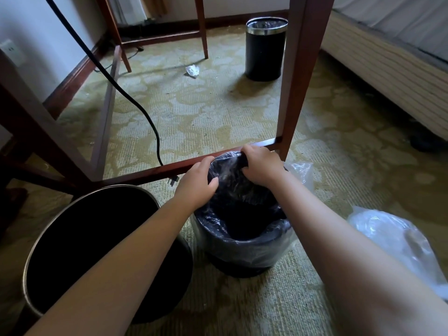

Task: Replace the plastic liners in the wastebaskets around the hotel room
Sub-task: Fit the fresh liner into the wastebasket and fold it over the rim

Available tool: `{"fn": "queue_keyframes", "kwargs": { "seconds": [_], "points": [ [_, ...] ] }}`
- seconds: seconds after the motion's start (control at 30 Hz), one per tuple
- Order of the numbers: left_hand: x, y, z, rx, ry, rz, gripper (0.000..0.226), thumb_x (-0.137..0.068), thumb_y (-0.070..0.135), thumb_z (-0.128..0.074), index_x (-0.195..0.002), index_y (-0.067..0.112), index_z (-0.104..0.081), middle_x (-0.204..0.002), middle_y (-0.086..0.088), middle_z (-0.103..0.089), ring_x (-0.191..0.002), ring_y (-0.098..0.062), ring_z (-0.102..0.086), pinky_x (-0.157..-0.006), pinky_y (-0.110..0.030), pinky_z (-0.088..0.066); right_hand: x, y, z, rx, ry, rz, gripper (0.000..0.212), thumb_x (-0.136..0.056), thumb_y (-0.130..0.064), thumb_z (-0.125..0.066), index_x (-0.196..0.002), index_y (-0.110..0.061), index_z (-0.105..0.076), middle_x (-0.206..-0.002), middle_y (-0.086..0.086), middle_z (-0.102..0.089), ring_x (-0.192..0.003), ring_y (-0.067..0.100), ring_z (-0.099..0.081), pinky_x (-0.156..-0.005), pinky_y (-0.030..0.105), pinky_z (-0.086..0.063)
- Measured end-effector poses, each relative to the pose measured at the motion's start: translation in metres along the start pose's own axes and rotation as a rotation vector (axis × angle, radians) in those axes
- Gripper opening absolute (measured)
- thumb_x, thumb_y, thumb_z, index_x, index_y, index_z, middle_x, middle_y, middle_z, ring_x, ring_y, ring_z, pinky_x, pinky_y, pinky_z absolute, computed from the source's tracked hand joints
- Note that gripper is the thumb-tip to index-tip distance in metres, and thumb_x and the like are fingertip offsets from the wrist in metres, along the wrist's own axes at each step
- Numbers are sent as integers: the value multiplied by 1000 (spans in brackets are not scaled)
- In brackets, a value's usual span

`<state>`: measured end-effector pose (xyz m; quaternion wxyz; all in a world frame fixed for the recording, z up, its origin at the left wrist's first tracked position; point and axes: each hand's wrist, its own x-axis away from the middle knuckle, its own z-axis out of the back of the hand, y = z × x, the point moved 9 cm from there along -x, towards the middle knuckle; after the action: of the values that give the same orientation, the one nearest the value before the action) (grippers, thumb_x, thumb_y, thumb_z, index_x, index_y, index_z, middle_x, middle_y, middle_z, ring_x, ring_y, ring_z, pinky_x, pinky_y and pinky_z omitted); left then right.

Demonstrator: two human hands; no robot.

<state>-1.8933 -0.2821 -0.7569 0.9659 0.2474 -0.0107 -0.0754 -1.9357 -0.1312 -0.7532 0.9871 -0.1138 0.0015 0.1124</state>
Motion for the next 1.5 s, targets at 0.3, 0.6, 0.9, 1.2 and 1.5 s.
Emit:
{"fn": "queue_keyframes", "kwargs": {
  "seconds": [0.3,0.6,0.9,1.2,1.5],
  "points": [
    [3,1,5,-70,7,66,48,-98,42,-41,-137,13,-36,-117,-8,-57,-94,-25,-57,-77,-39,-49,29,28,3,-13,-78,-169,48,-90,-24,-56,-134,-13,-39,-130,10,-50,-114,33,-53,-71,36,-41],
    [11,72,7,-459,208,-483,46,-80,16,-63,-124,9,-54,-132,-13,-48,-122,-32,-43,-99,-50,-41,53,52,7,-64,-115,-302,30,-91,-8,-45,-120,-8,-39,-102,10,-56,-81,30,-49,-61,36,-37],
    [13,-2,-94,-660,-706,0,60,-89,46,-58,-138,15,-43,-140,-11,-46,-128,-30,-44,-104,-43,-40,59,49,7,-29,-112,-296,50,-89,-17,-50,-135,-11,-34,-122,10,-53,-109,33,-52,-74,40,-43],
    [7,27,-56,-425,-461,-59,11,-88,12,-50,-86,10,-61,-88,-6,-60,-82,-26,-60,-64,-31,-44,51,-40,5,96,-10,265,31,-88,-14,-48,-118,-13,-56,-115,9,-57,-108,31,-53,-72,33,-38],
    [8,42,-14,-362,-167,-251,18,-89,16,-47,-87,16,-65,-89,0,-65,-85,-19,-59,-73,-31,-45,67,-16,-53,173,-418,127,33,-90,-22,-53,-120,-11,-56,-116,11,-62,-107,32,-59,-70,33,-44]
  ]
}}
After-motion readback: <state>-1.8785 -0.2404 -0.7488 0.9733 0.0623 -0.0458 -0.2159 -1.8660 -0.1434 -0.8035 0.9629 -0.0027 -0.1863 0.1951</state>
